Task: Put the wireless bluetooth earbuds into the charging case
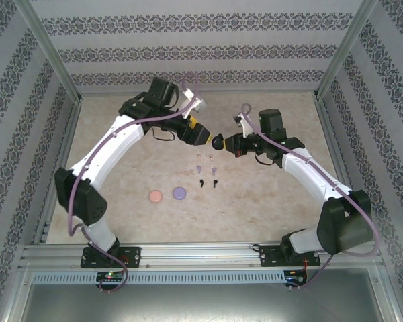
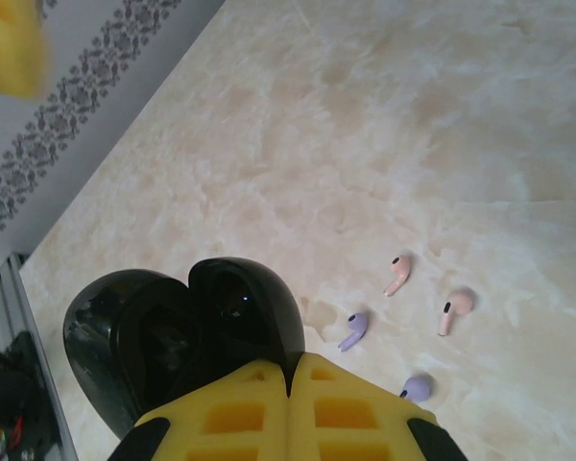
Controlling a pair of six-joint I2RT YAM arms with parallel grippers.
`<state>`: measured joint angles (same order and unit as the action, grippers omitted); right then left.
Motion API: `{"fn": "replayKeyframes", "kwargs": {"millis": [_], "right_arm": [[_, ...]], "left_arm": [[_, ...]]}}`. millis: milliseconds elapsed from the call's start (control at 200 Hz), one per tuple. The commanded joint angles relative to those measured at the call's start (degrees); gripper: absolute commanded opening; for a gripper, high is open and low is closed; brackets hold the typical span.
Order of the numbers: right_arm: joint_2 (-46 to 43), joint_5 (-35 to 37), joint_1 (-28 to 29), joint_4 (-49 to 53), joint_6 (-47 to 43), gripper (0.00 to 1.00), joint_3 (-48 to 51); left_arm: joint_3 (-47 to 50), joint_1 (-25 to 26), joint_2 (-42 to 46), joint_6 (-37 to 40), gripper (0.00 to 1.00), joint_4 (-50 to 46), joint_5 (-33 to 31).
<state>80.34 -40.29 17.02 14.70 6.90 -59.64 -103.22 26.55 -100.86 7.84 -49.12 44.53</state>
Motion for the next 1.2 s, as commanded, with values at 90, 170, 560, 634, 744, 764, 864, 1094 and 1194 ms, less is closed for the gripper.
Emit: {"fn": "replayKeyframes", "kwargs": {"millis": [90,170,560,634,744,764,864,1094,1194], "right_arm": [[0.2,-1.7,2.5,6.4,-7.1,0.0,-2.5],[0.1,-0.8,3.4,6.8,-7.3,0.0,-2.5],[0.8,1.1,6.3,7.3,-7.2,0.0,-4.0],[1.1,1.4,6.9,7.3,-7.1,0.0,-4.5],[1.3,1.9,7.7,7.5,-7.1,0.0,-5.1],[1.4,2.0,7.8,7.5,-7.1,0.0,-5.2],[1.6,2.2,7.9,7.6,-7.1,0.0,-5.3],[1.7,2.9,7.9,7.5,-7.2,0.0,-5.4],[1.7,3.2,8.0,7.4,-7.2,0.0,-5.3]], "left_arm": [[-4.7,-0.4,-4.7,10.2,0.71,-16.6,3.6],[-4.7,-0.4,-5.6,10.5,0.66,-16.9,5.5],[-4.2,1.1,-8.5,11.3,0.6,-17.4,9.8],[-4.0,1.5,-8.9,11.3,0.6,-17.0,9.6],[-3.2,1.7,-9.0,11.0,0.58,-16.0,9.8],[-3.1,1.8,-9.1,11.0,0.57,-15.8,9.8],[-3.0,1.8,-9.1,11.1,0.53,-15.7,9.9],[-2.8,1.8,-9.2,11.7,0.45,-16.2,10.3],[-2.7,1.8,-9.2,12.1,0.41,-16.6,10.9]]}}
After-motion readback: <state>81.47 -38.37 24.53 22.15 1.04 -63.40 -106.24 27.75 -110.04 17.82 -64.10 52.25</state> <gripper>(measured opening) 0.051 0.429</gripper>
